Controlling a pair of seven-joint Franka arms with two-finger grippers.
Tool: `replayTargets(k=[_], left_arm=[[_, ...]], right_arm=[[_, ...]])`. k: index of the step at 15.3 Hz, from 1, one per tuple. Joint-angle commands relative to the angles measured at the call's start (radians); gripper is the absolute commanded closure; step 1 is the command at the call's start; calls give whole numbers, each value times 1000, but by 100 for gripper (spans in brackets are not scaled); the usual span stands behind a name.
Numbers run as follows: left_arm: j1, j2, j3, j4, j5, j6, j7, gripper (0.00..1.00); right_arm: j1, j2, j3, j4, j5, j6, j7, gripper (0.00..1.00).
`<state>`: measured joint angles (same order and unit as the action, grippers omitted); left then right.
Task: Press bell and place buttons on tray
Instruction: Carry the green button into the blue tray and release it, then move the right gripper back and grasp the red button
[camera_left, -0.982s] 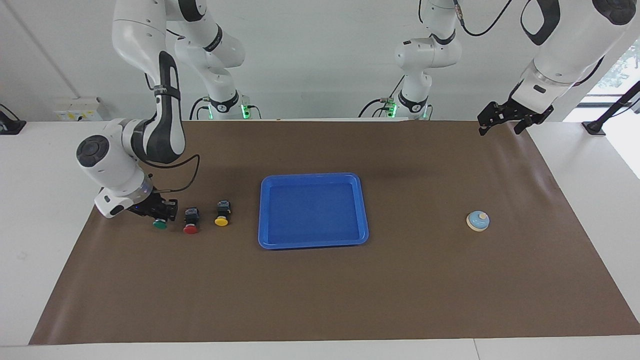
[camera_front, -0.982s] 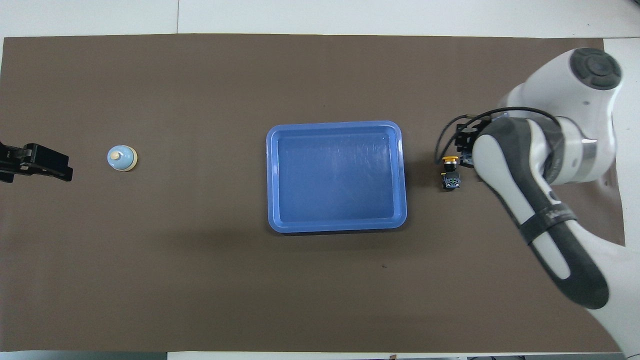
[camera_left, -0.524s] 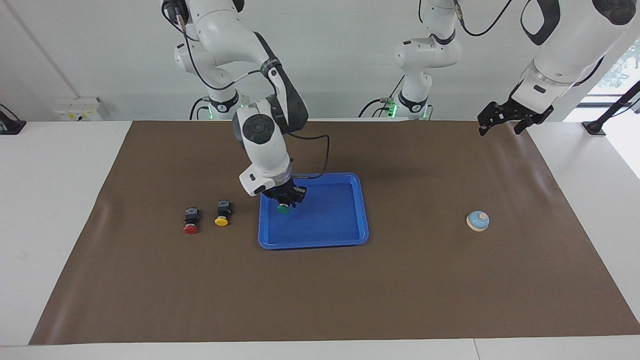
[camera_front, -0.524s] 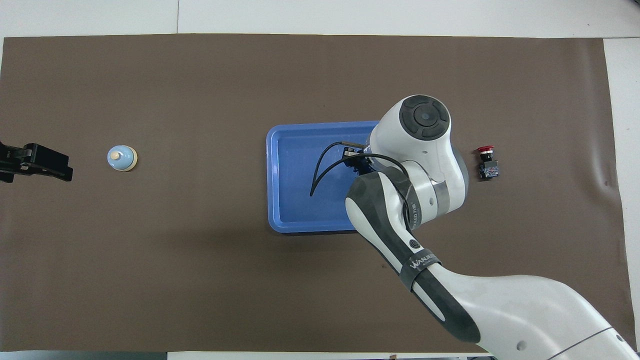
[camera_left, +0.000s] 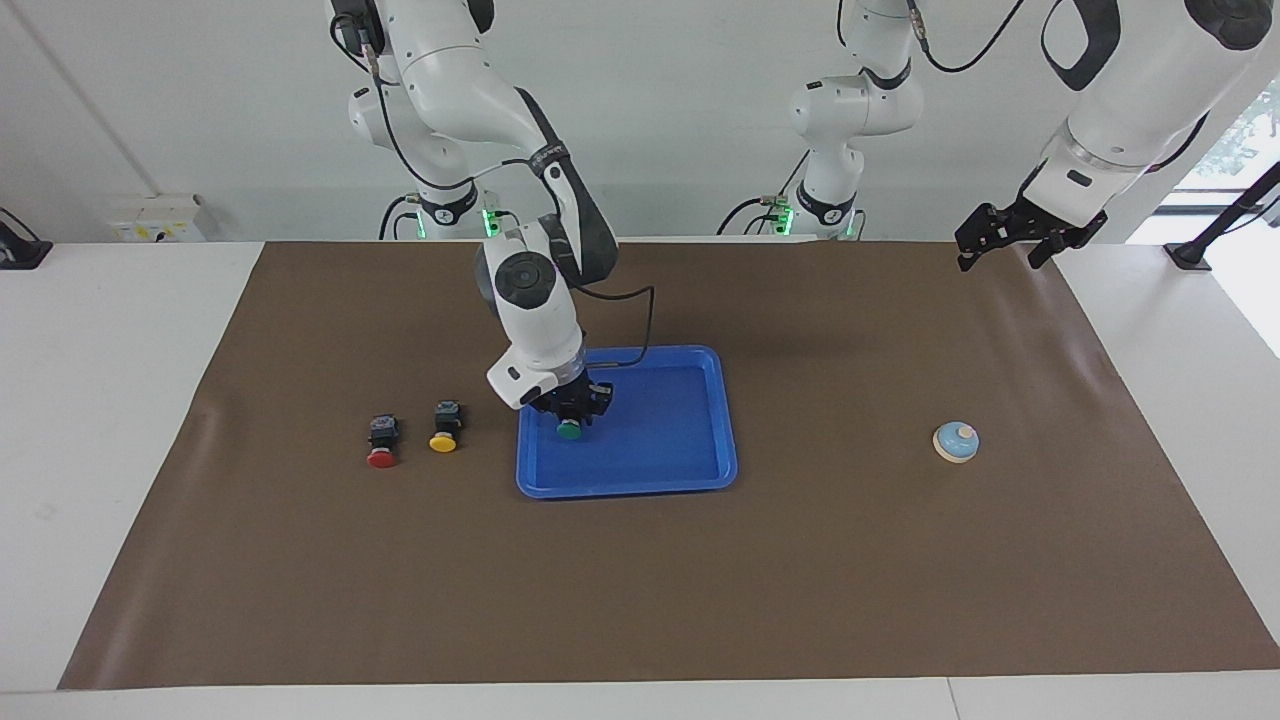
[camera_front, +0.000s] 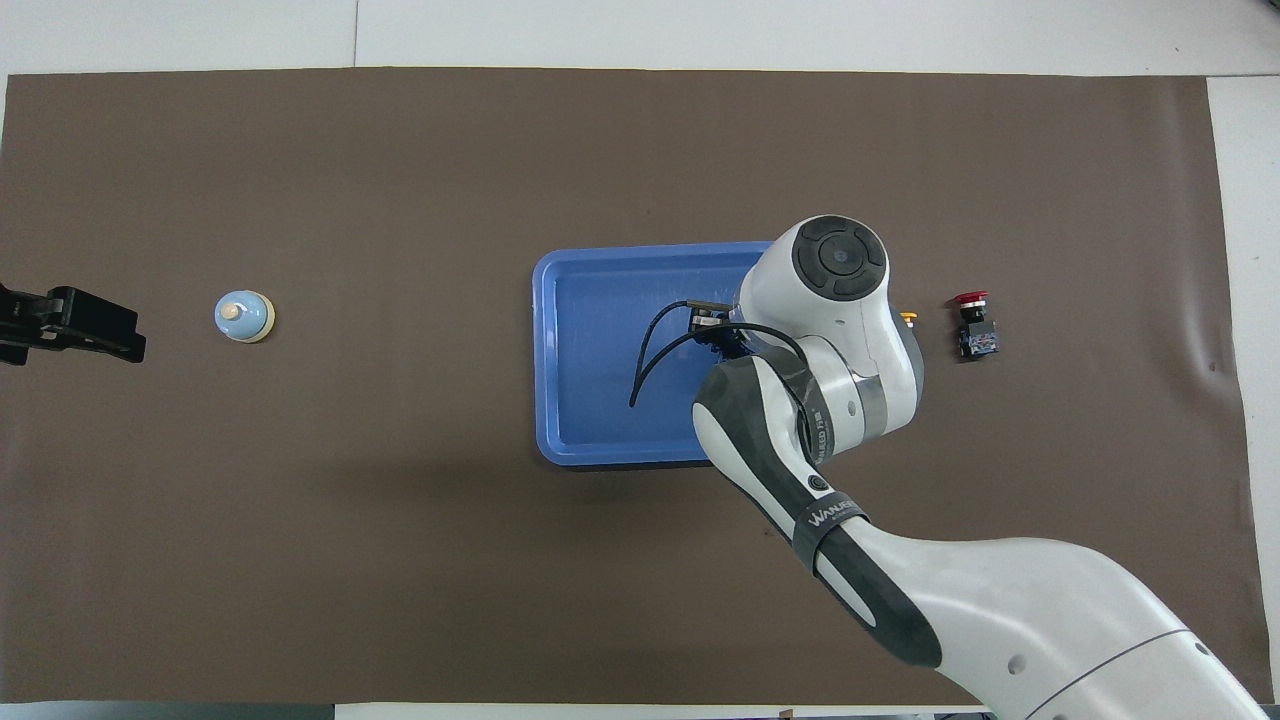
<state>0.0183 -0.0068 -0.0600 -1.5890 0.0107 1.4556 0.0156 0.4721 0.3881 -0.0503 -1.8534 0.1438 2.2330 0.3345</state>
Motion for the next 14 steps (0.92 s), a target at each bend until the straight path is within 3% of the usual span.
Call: replayTargets(k=[1, 5, 6, 7, 12, 14], left_arm=[[0, -13, 5, -6, -12, -3, -5, 0], [0, -13, 5, -6, -12, -3, -5, 0], [0, -13, 5, -6, -12, -3, -5, 0], [0, -13, 5, -6, -12, -3, -5, 0], [0, -13, 5, -6, -12, -3, -5, 0], [0, -13, 5, -6, -12, -3, -5, 0]], right_arm=[[-15, -26, 4, -20, -19, -27, -191, 100], [-44, -37, 4, -52, -16, -46, -269, 71], [-44, -41, 4, -53, -9, -46, -234, 7], [-47, -44, 6, -44, -1, -55, -177, 0], [-176, -60, -3, 141, 2, -324, -164, 0], [-258, -97, -8, 132, -12, -320, -213, 0]])
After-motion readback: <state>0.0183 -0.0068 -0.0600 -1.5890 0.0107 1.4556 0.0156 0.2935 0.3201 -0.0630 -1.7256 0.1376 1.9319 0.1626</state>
